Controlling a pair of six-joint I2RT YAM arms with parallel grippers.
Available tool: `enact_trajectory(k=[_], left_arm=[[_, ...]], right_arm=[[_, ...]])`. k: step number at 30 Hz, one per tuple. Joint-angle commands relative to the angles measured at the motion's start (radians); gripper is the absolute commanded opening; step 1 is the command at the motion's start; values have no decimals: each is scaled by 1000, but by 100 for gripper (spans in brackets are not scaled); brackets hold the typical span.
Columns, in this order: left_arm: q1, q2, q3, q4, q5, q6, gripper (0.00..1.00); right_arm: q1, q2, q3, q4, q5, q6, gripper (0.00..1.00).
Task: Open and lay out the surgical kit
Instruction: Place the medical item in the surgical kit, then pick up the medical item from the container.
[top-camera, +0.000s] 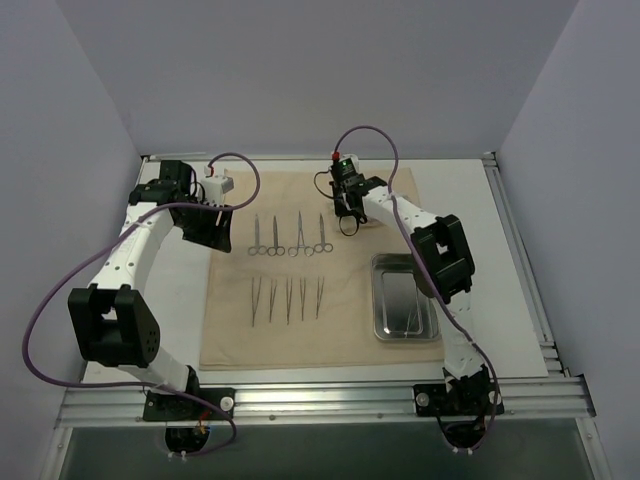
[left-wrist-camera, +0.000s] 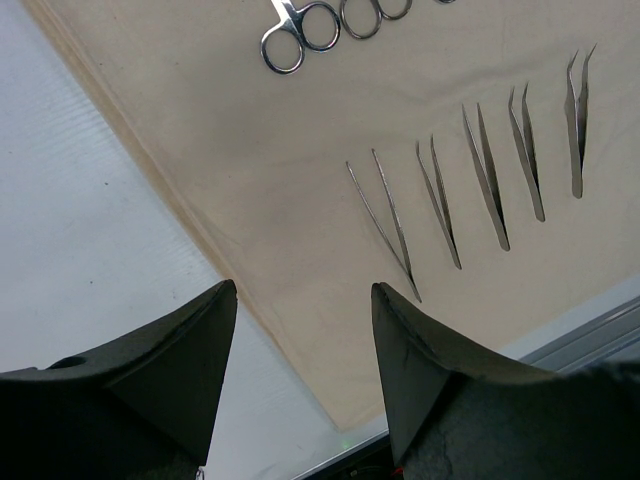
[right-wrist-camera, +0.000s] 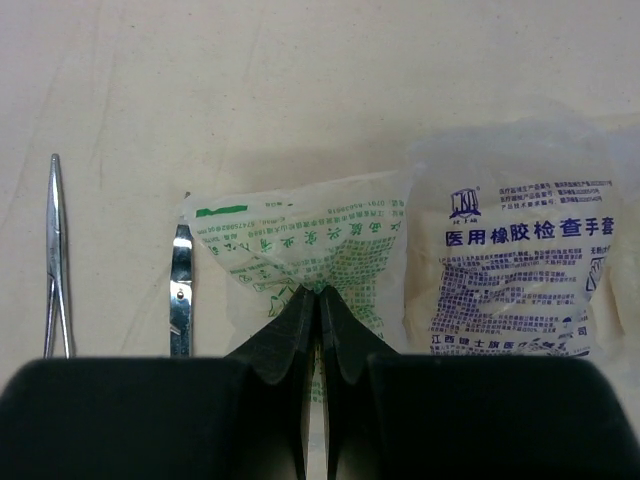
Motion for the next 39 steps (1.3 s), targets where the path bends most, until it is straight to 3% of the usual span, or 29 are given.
enact_trajectory(k=[1, 10, 23, 31, 37, 39], left_arm=[[1, -17, 12, 7, 3, 6, 65], [2, -16, 12, 6, 3, 6, 65], [2, -16, 9, 6, 3, 8, 65], [2, -23, 10, 6, 4, 9, 65], [2, -25, 12, 3, 9, 12, 65], [2, -23, 12, 1, 9, 12, 65]], right_arm=[[-19, 0, 52, 35, -5, 29, 0], [-39, 70, 32, 87, -12, 98, 1], [-37, 6, 6, 95, -42, 138, 26], [-11, -186, 9, 35, -5, 143, 48], [1, -411, -98, -185, 159, 233, 47], [-1, -500, -221, -300, 201, 317, 39]])
